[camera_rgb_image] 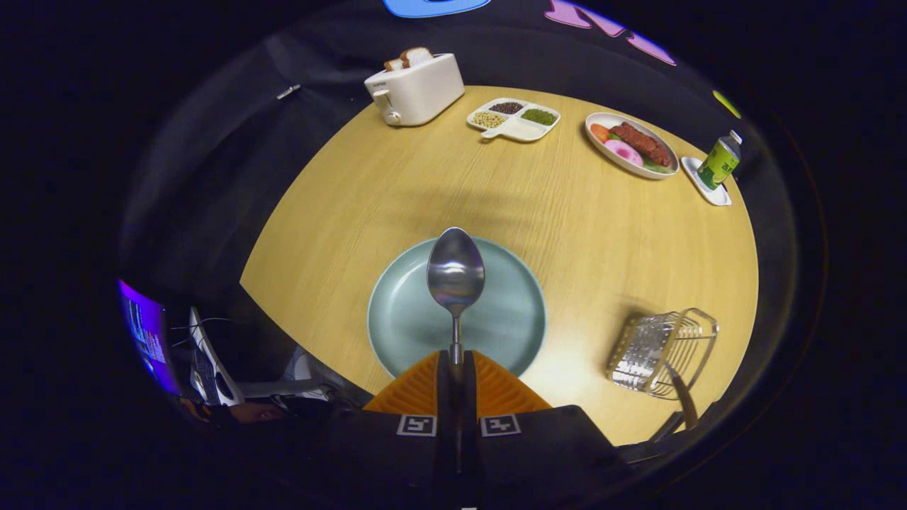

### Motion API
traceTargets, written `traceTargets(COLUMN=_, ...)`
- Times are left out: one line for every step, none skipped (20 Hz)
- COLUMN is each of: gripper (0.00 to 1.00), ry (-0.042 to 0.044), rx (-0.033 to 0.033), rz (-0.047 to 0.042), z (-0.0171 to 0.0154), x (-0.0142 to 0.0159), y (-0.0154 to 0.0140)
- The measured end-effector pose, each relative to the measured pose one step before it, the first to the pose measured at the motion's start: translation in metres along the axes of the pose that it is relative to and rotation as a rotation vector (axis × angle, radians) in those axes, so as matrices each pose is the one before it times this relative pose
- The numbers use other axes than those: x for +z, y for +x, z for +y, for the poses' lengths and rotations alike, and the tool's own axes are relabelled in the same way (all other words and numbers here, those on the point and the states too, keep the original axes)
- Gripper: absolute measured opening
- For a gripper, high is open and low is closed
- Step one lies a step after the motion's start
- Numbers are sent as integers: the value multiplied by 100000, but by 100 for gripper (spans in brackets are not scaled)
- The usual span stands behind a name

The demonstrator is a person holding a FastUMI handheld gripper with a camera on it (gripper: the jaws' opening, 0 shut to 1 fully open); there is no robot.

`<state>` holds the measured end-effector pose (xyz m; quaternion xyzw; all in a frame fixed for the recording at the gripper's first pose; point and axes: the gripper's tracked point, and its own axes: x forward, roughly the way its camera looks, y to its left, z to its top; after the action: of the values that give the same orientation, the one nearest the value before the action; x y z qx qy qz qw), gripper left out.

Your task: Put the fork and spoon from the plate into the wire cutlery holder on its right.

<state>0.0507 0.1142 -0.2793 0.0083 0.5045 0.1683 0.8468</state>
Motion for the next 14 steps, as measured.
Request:
traceTargets(gripper=8, ry=339, rx=133, rz=627, z=-1232, x=136, y=-1570)
traceTargets(gripper=8, ry=650, rx=1, rz=993, z=-1045, x=17, y=-1403)
traceTargets(gripper=8, ry=206, rx=-207, rz=1640, z=-1269, x=-195, y=-1413)
traceTargets(gripper=8, ry=-88, rx=-821, rz=2199, z=-1482, x=-406, y=-1313)
traceTargets(gripper=8, ry=-211, rx=-1423, rz=1932, z=-1525, x=-295, y=-1143)
traceTargets(gripper=8, ry=-8, rx=-1318, rz=2490, z=-1479, x=-510, y=-926)
traceTargets(gripper=8, ry=-245, rx=-906, rz=2777, z=-1235, x=-555, y=-794)
traceTargets(gripper=8, ry=-716, rx=-996, rz=2346, z=-1219, x=-343, y=-416)
traceTargets(gripper=8, ry=-859, rx=-1402, rz=3087, z=-1308, x=-472, y=-388)
traceTargets(gripper=8, ry=-1323, rx=-1970, rz=3191, z=-1272, x=-524, y=-139)
traceTargets(gripper=8, ry=-1828, rx=-1685, rz=3975, z=-1255, x=-696, y=-90)
traceTargets(gripper=8, ry=-1818, rx=-1251, rz=4901, z=-1107, x=-637, y=231)
traceTargets(gripper=8, ry=-1566, rx=-879, rz=4653, z=-936, x=-583, y=356)
traceTargets(gripper=8, ry=-1828, rx=-748, rz=5016, z=-692, x=-445, y=438)
